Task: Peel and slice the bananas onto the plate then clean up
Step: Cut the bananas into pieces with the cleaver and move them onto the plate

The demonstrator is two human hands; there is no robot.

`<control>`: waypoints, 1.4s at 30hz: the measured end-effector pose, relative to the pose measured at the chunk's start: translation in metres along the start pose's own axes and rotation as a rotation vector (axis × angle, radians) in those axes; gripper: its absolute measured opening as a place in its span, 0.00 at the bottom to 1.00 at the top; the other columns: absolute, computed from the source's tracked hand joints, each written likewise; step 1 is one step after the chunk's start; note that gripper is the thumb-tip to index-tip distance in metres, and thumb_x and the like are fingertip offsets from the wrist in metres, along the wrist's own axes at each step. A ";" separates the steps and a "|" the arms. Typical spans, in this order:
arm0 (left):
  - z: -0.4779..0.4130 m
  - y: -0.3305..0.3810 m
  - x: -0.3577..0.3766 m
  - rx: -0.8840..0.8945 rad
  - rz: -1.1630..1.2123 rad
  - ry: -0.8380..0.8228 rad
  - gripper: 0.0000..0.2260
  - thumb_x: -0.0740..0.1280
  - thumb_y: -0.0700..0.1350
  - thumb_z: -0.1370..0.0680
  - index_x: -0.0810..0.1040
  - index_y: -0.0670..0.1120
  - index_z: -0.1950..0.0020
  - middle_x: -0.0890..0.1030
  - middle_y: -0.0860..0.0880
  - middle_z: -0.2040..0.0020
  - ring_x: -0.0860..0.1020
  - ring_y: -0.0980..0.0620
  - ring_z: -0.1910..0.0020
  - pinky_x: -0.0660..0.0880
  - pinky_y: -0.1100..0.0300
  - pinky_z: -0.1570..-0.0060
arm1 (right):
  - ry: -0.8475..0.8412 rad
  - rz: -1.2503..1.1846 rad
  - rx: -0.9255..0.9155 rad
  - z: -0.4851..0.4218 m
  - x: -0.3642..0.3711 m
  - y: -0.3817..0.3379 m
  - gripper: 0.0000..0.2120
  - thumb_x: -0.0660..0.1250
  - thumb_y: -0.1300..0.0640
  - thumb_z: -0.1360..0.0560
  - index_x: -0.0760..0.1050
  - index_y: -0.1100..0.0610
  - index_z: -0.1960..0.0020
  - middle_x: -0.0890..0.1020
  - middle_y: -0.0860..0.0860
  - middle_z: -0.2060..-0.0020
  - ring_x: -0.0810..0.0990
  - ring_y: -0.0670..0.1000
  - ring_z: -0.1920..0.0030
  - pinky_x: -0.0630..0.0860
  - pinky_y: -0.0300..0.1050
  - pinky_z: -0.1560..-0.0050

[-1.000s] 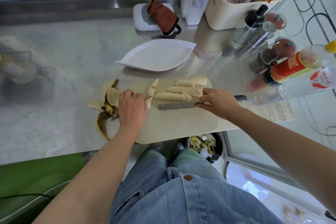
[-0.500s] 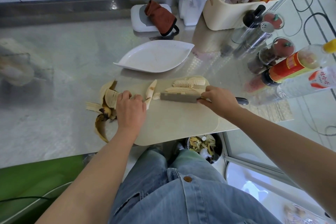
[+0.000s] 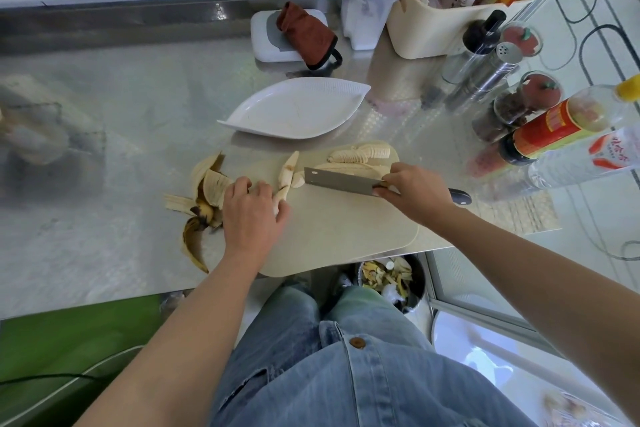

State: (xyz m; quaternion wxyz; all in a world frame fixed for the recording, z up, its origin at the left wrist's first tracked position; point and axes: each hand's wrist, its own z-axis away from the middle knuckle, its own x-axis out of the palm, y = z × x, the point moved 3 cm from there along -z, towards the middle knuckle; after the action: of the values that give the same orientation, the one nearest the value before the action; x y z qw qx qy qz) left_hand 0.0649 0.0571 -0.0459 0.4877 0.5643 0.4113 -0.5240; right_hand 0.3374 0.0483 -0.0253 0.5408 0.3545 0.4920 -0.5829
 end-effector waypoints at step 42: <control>0.048 0.042 0.021 0.047 0.243 -0.034 0.12 0.75 0.52 0.30 0.80 0.46 0.55 0.80 0.49 0.59 0.73 0.48 0.57 0.66 0.58 0.67 | -0.031 -0.270 0.016 0.067 0.009 -0.044 0.15 0.61 0.56 0.22 0.67 0.55 0.67 0.71 0.52 0.67 0.70 0.52 0.68 0.65 0.45 0.67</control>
State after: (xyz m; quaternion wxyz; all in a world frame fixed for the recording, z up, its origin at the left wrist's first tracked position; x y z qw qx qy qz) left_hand 0.0994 0.0013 -0.0603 0.5410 0.6123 0.3193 -0.4801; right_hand 0.3013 -0.0209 -0.0076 0.4622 0.2804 0.5224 -0.6595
